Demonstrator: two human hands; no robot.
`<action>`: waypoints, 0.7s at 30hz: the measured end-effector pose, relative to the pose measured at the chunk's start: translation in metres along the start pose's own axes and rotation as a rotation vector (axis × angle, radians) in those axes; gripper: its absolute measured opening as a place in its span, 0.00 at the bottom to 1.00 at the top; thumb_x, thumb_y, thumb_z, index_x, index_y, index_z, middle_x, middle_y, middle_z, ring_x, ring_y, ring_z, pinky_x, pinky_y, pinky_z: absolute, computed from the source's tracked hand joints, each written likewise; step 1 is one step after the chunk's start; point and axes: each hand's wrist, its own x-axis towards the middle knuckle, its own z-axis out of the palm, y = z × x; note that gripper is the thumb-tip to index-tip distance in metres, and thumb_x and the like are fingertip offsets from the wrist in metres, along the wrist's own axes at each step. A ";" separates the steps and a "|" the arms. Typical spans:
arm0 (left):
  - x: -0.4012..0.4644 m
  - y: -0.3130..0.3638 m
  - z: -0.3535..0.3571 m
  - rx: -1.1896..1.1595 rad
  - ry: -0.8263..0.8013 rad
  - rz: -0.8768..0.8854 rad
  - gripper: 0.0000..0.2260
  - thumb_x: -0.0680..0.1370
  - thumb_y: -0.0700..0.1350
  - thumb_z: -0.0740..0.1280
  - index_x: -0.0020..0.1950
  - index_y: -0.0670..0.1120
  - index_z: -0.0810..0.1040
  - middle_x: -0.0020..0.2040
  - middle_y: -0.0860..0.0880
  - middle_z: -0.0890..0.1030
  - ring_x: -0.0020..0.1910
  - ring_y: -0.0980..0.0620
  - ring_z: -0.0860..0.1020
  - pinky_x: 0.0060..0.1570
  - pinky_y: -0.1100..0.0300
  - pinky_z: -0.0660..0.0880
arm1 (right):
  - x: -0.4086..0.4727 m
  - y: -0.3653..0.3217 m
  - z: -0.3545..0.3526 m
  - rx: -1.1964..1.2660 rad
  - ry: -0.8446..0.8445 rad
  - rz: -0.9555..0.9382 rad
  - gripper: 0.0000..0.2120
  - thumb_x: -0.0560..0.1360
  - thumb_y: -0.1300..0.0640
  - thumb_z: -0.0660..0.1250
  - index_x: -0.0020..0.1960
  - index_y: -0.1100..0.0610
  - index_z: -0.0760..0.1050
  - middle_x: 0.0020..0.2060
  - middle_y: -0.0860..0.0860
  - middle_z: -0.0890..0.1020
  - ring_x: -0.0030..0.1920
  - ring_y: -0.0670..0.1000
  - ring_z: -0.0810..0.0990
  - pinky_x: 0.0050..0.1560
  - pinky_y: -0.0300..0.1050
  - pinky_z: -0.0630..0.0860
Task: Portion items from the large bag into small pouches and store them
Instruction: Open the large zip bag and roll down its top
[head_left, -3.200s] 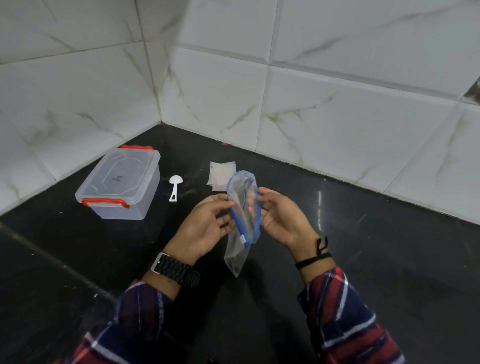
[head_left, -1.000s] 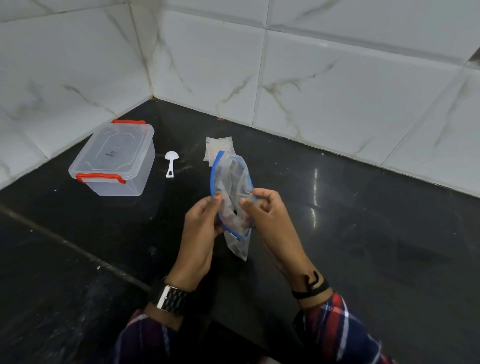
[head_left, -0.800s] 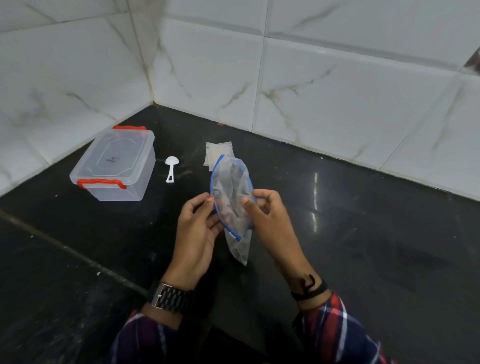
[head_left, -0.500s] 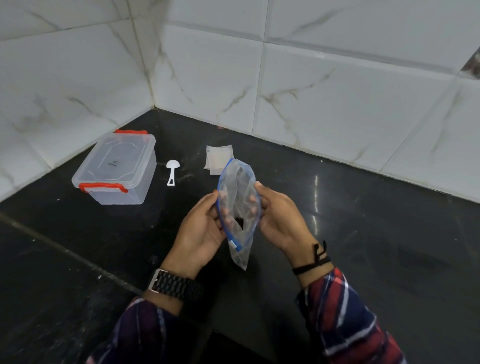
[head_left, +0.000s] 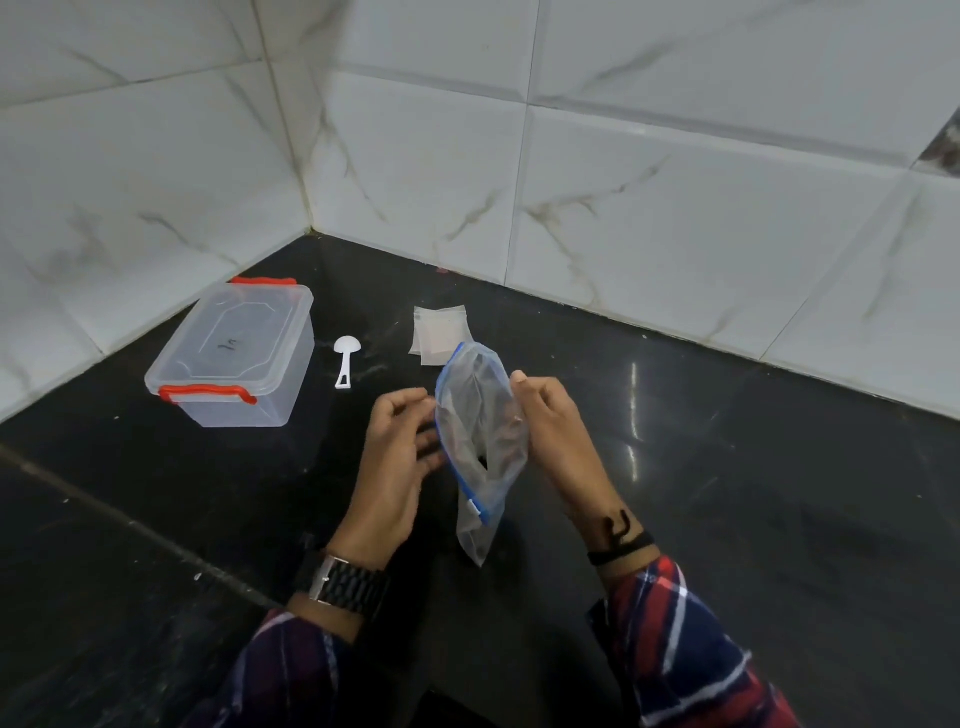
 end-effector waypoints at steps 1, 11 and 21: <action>0.001 0.002 0.002 0.067 0.023 0.079 0.04 0.79 0.43 0.63 0.53 0.45 0.73 0.49 0.45 0.79 0.46 0.50 0.80 0.43 0.56 0.77 | 0.000 0.000 0.001 -0.096 0.069 -0.100 0.12 0.80 0.46 0.59 0.51 0.54 0.73 0.42 0.48 0.77 0.43 0.46 0.78 0.42 0.37 0.74; 0.012 0.013 0.001 0.636 -0.049 0.346 0.15 0.77 0.32 0.61 0.51 0.49 0.82 0.50 0.53 0.83 0.43 0.59 0.81 0.41 0.72 0.74 | 0.006 -0.002 0.005 -0.612 0.033 -0.613 0.11 0.75 0.68 0.61 0.52 0.56 0.75 0.44 0.51 0.76 0.43 0.48 0.74 0.42 0.33 0.70; 0.015 0.021 -0.014 0.134 -0.211 -0.020 0.17 0.78 0.29 0.56 0.61 0.41 0.77 0.57 0.42 0.82 0.55 0.48 0.82 0.48 0.59 0.80 | 0.016 -0.016 0.000 0.014 -0.087 -0.133 0.18 0.73 0.75 0.56 0.50 0.61 0.81 0.48 0.58 0.83 0.45 0.51 0.82 0.40 0.37 0.78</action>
